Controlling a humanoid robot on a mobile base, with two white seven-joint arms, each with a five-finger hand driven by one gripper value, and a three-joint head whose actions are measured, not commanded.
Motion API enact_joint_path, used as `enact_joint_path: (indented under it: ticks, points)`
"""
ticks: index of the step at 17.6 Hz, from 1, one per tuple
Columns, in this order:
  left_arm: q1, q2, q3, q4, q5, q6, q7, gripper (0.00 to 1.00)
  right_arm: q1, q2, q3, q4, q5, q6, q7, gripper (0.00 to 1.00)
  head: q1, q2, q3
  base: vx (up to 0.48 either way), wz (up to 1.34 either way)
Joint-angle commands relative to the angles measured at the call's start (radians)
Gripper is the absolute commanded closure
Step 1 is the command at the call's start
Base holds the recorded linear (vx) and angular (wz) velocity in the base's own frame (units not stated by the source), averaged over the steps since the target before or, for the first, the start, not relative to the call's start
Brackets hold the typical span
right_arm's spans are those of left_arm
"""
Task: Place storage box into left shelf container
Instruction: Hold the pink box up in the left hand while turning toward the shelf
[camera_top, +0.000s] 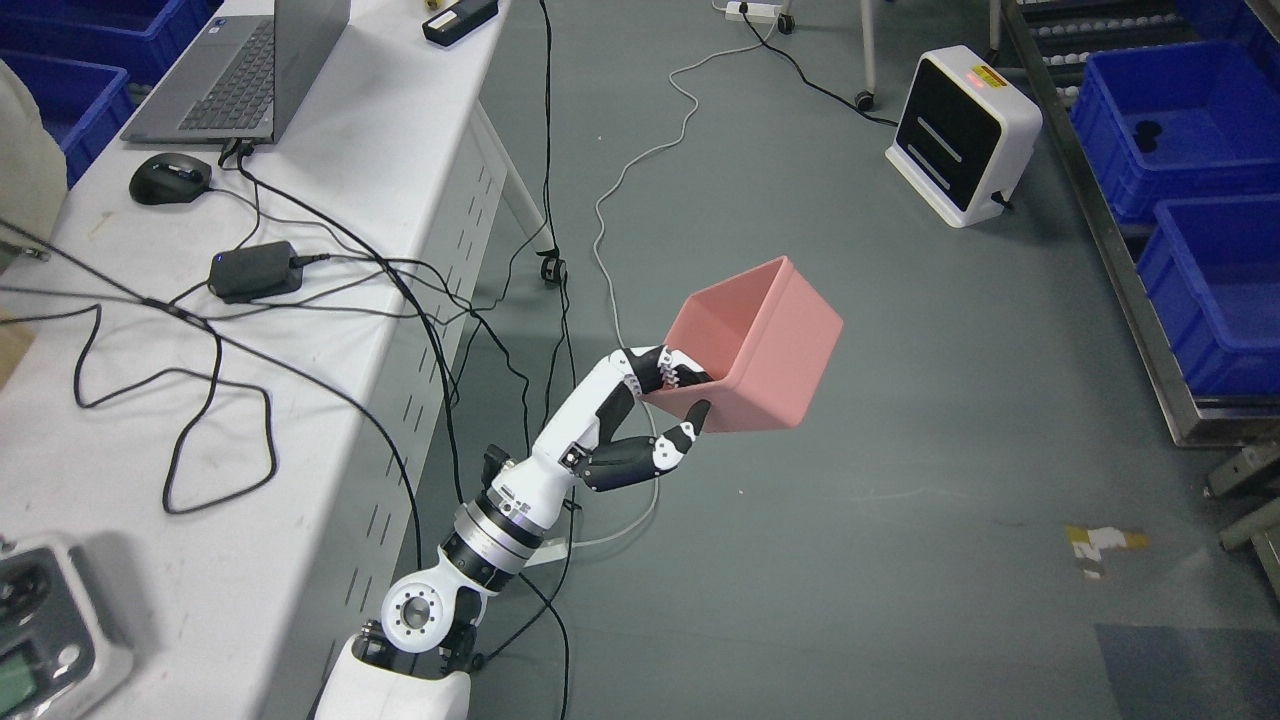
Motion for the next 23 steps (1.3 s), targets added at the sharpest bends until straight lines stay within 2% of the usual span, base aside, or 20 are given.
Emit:
enact_joint_path:
  ticks: [1,13,23]
  points:
    - [0.003,0.017,-0.054,0.001,0.001,-0.001,0.0,0.99,0.008,-0.017,0.0,-0.017,-0.003,-0.001,-0.001,0.0,0.0,0.0,0.0,0.512,-0.05]
    - [-0.005,0.017,-0.066,0.003,0.005,0.011,-0.011,0.99,0.008,-0.017,0.0,-0.017,-0.003,-0.001,-0.001,0.0,0.0,0.0,0.0,0.41,-0.52]
    - [-0.005,0.017,-0.061,0.003,0.005,0.014,-0.011,0.99,0.008,-0.017,0.0,-0.017,-0.003,-0.001,-0.001,0.0,0.0,0.0,0.0,0.124,-1.49]
